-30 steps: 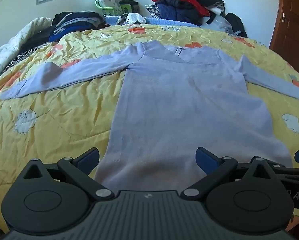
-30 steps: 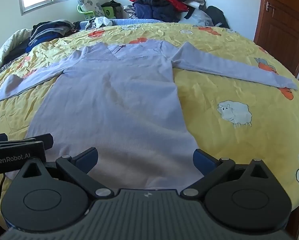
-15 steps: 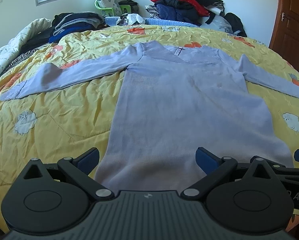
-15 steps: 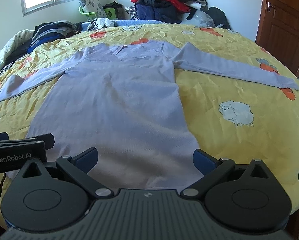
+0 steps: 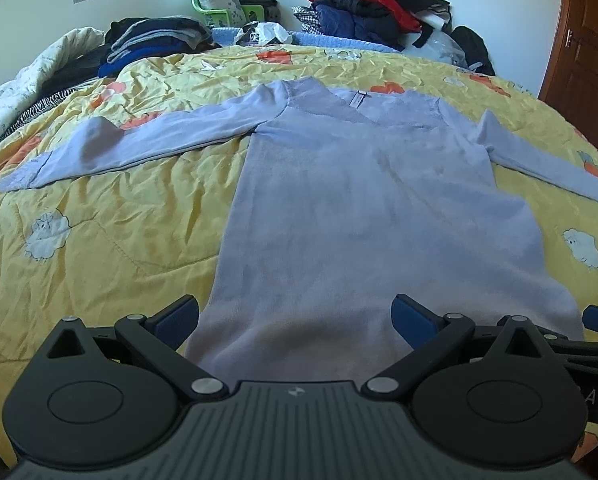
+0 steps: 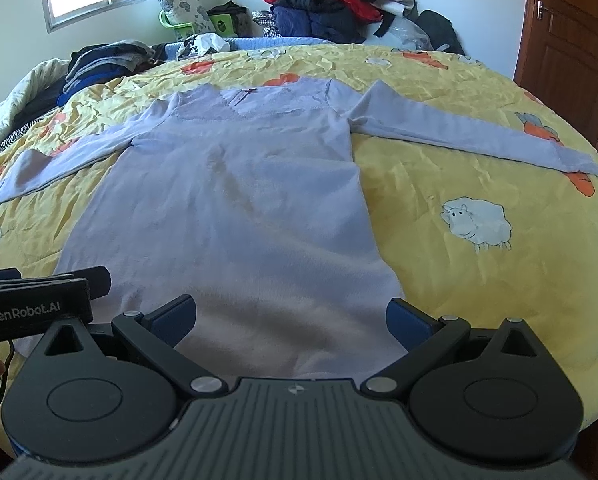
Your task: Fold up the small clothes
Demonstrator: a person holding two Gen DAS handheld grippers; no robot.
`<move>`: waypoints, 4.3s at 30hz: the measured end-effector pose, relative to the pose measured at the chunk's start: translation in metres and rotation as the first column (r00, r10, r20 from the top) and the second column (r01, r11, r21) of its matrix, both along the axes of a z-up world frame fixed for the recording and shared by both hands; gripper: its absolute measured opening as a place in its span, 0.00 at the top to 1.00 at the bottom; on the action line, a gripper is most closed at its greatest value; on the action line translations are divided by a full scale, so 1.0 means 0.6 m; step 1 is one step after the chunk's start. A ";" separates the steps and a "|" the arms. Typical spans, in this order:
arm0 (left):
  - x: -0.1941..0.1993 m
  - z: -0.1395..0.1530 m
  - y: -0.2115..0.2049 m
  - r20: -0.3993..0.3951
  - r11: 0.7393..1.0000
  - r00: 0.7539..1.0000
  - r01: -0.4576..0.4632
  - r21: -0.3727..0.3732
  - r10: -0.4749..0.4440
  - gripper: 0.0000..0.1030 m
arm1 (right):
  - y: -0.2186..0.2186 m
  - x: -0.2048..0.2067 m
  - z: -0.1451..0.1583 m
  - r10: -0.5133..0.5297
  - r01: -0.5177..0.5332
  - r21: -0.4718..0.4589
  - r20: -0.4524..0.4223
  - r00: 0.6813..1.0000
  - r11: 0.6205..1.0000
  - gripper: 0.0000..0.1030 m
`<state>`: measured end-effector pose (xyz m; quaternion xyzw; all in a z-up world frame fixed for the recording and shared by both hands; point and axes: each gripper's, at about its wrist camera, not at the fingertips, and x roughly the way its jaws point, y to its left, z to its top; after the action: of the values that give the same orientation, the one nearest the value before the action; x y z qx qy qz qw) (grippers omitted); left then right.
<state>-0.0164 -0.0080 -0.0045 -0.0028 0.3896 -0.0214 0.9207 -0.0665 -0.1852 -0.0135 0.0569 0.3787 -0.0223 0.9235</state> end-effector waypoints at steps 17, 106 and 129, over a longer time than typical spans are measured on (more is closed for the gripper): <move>0.001 -0.004 -0.003 0.002 1.000 1.000 0.005 0.013 -0.005 0.00 | 0.003 -0.001 -0.005 0.010 -0.009 -0.041 0.018 1.000 0.999 0.01; 0.219 -0.017 -0.102 0.065 0.986 0.997 0.028 0.162 -0.039 0.00 | -0.538 0.334 -0.038 -0.594 0.464 0.379 0.402 0.697 0.801 0.93; 0.224 -0.039 -0.024 0.096 0.978 0.994 -0.073 0.194 0.055 0.00 | -0.222 0.484 0.004 -0.203 0.096 0.319 0.322 0.925 0.943 0.93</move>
<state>0.1178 -0.0223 -0.0280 0.0769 0.3478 0.0469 0.9332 0.2239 -0.3184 -0.0112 0.2270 0.2017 -0.0261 0.9524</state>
